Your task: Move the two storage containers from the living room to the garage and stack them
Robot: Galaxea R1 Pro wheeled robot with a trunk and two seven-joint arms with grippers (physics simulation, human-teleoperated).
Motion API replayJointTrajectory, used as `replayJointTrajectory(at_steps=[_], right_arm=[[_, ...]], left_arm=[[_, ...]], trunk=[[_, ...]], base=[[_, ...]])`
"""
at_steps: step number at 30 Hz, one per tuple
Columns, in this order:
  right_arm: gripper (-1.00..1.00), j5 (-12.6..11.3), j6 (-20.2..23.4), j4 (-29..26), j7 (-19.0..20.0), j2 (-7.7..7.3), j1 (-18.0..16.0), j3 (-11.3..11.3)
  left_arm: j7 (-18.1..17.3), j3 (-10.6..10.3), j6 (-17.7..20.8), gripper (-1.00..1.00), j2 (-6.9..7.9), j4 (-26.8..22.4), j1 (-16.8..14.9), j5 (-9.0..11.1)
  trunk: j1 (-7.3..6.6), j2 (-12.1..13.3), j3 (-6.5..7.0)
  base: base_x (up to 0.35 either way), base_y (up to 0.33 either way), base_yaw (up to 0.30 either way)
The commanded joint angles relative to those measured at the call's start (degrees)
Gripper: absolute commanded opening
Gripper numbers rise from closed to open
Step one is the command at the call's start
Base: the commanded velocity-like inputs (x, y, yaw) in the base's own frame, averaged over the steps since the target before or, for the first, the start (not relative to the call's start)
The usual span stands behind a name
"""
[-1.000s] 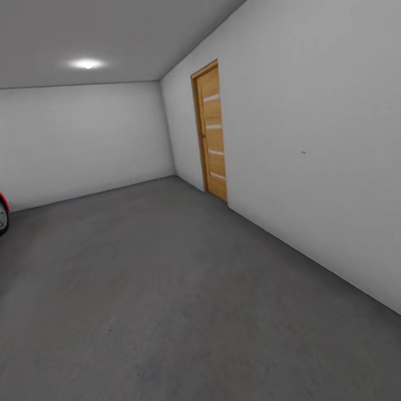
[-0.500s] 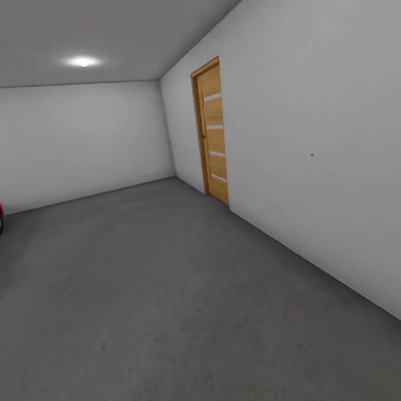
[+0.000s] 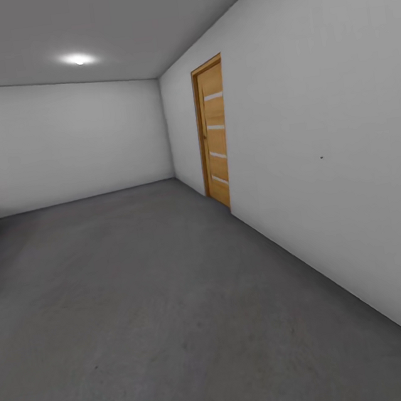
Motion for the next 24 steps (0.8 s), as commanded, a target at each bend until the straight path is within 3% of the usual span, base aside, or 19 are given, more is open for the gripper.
replayJointTrajectory(at_steps=[1,24], right_arm=[[1.0,-0.02,0.12,-0.07,0.1,-0.02,-0.01,-0.03],[1.0,-0.02,0.12,-0.01,0.1,-0.01,-0.01,-0.03]], left_arm=[[0.03,0.16,0.4,1.0,-0.06,-0.21,0.03,-0.04],[0.03,0.16,0.4,1.0,-0.06,-0.21,0.03,-0.02]], trunk=[[0.04,-0.02,-0.05],[0.04,-0.02,-0.05]], base=[[0.328,0.0,0.0],[0.328,0.074,0.0]])
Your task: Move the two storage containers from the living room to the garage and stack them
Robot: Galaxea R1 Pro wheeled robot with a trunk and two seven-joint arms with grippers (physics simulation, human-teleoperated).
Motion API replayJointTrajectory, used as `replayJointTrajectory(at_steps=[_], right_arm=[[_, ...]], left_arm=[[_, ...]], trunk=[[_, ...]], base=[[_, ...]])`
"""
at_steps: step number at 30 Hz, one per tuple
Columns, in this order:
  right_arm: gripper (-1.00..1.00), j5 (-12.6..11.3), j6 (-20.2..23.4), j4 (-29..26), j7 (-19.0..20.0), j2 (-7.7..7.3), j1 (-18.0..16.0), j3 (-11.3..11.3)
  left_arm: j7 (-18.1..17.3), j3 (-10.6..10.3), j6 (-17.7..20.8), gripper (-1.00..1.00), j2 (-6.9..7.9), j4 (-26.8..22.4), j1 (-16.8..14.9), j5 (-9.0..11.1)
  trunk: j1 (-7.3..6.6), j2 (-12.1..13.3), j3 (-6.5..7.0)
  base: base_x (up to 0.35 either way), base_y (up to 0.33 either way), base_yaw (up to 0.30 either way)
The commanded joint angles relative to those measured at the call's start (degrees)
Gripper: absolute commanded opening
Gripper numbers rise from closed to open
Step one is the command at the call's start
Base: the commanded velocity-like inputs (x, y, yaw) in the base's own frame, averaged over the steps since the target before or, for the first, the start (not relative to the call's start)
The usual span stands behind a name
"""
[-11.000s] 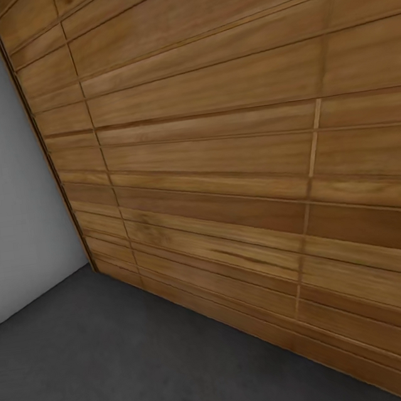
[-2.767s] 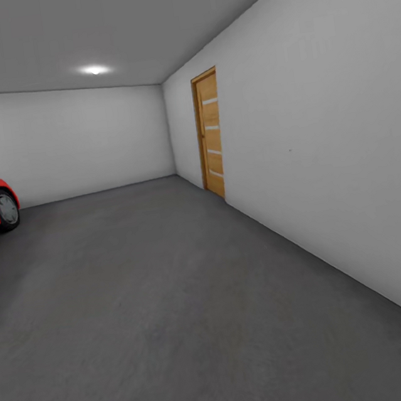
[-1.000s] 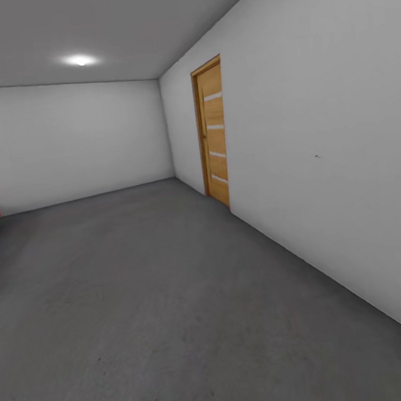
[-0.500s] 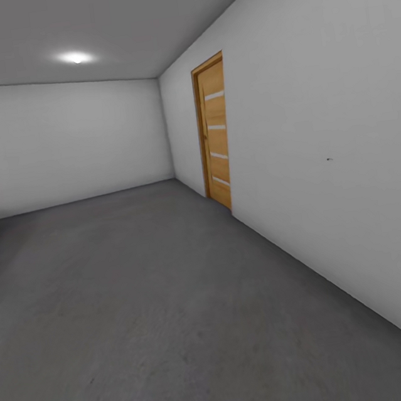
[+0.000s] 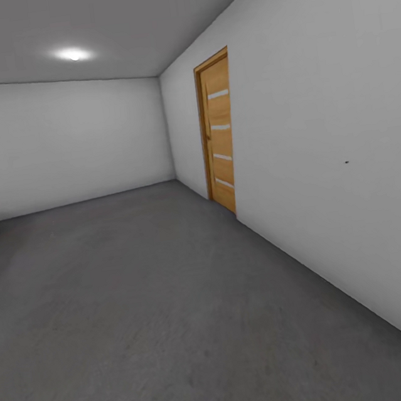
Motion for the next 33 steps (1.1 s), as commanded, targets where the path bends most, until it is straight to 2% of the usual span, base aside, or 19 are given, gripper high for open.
replayJointTrajectory(at_steps=[1,33], right_arm=[[1.0,-0.01,0.13,-0.06,0.1,-0.02,-0.01,-0.03],[1.0,-0.01,-2.17,-0.05,0.08,-0.02,-0.01,-0.01]], left_arm=[[0.04,0.15,0.39,1.0,-0.05,-0.2,0.03,-0.05],[0.04,0.15,0.39,1.0,-0.05,-0.2,0.03,-0.07]], trunk=[[0.04,-0.03,-0.05],[0.04,-0.03,-0.05]], base=[[0.328,0.104,0.0],[0.328,0.097,0.0]])
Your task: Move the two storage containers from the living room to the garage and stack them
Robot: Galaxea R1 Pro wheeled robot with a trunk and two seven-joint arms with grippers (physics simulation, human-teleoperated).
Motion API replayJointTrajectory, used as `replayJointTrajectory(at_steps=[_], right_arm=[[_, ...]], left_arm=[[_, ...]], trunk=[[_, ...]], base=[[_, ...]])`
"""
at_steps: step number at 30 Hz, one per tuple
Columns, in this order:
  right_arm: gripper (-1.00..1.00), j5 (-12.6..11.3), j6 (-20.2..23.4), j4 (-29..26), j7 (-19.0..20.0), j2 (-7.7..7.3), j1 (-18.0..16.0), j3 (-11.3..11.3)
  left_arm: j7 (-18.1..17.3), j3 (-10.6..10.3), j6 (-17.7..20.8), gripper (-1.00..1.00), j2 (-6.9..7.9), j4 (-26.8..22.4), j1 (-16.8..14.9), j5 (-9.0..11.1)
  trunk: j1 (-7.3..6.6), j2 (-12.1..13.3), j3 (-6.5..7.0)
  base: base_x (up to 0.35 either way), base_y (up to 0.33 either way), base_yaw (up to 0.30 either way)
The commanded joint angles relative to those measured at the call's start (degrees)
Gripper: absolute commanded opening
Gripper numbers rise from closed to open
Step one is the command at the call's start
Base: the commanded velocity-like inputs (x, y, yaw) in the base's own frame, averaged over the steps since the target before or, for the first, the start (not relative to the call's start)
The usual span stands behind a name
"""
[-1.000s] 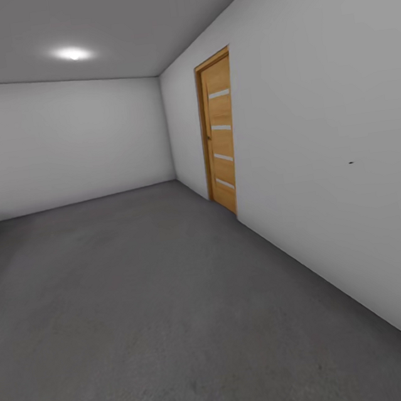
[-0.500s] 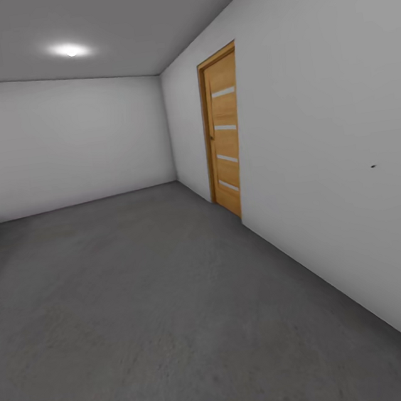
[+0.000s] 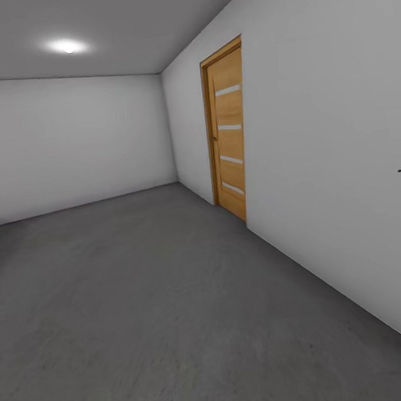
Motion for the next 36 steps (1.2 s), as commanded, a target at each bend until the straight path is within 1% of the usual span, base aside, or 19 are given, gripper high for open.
replayJointTrajectory(at_steps=[1,4,9,12,36], right_arm=[[1.0,-0.02,-0.08,0.0,0.1,-0.01,-0.02,-0.01],[1.0,-0.02,-0.09,0.0,0.11,-0.01,-0.02,0.03],[1.0,0.0,-0.09,0.0,0.1,-0.01,-0.02,0.01],[1.0,0.0,-0.09,0.0,0.1,0.0,-0.02,0.04],[1.0,0.03,-0.16,0.26,-0.12,-0.01,-0.02,-0.02]], left_arm=[[0.03,0.15,0.39,1.0,-0.06,-0.2,0.03,-0.05],[0.03,0.22,0.36,1.0,-0.06,-0.2,0.03,-0.01],[0.03,0.39,-1.09,1.0,-0.12,-0.2,0.03,0.01],[0.03,0.45,-1.33,1.0,-0.11,-0.2,0.03,0.01],[0.03,0.42,-1.37,1.0,-0.01,-0.2,0.03,0.01]], trunk=[[0.04,-0.02,-0.05],[0.04,-0.02,-0.05],[0.04,-0.02,-0.05],[0.04,-0.02,-0.05],[0.04,-0.02,-0.05]], base=[[0.328,0.072,0.0],[0.327,0.033,0.0],[0.328,0.008,0.0],[0.328,0.001,0.0],[0.328,0.0,0.0]])
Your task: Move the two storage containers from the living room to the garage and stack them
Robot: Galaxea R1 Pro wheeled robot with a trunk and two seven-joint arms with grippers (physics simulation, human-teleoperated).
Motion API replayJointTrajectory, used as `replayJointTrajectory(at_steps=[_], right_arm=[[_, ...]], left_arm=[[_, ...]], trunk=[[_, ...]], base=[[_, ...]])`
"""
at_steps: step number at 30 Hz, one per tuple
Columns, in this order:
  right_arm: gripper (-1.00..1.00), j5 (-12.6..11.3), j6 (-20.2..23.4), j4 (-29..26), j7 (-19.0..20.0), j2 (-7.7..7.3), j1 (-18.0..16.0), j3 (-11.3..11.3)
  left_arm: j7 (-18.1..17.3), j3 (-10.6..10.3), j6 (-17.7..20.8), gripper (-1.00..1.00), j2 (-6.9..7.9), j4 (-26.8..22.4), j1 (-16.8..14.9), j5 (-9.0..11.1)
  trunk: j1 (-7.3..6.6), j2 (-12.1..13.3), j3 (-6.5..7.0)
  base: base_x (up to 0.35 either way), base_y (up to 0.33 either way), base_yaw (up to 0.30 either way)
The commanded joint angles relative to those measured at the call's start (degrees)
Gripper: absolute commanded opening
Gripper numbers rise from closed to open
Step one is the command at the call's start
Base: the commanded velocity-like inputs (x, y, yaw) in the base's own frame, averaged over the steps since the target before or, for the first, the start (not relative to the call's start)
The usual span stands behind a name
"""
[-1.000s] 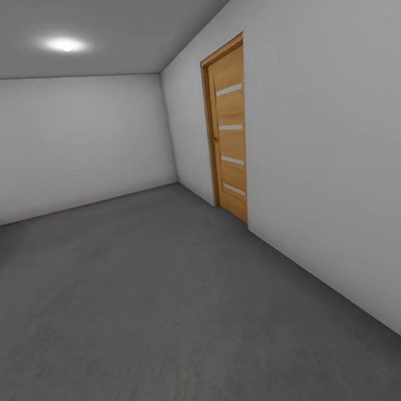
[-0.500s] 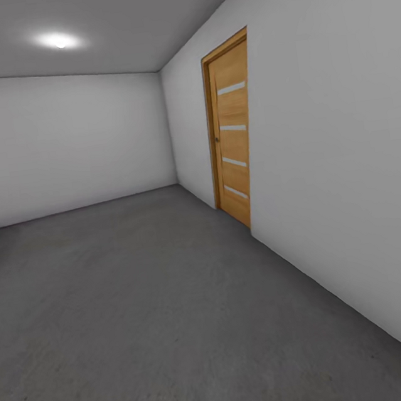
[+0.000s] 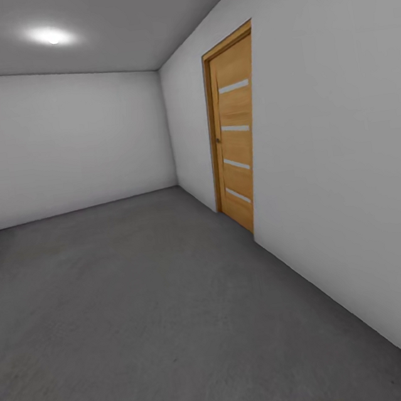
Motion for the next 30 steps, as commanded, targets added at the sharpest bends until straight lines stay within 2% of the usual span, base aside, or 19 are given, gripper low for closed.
replayJointTrajectory(at_steps=[1,17,30], right_arm=[[1.0,0.0,-0.09,0.01,0.05,-0.01,-0.02,-0.03],[1.0,0.02,-0.11,0.01,-0.13,0.0,-0.02,0.03],[1.0,0.03,-0.11,0.01,-0.13,0.03,-0.02,0.05]], left_arm=[[0.03,0.15,0.4,1.0,-0.05,-0.21,0.03,-0.04],[0.03,0.24,0.41,1.0,-0.02,-0.21,0.03,-0.04],[0.03,0.21,0.33,1.0,-0.02,-0.21,0.03,-0.04]], trunk=[[0.04,-0.03,-0.05],[0.04,-0.03,-0.05],[0.04,-0.03,-0.05]], base=[[0.328,0.0,0.0],[0.328,0.003,0.0],[0.329,0.089,0.0]])
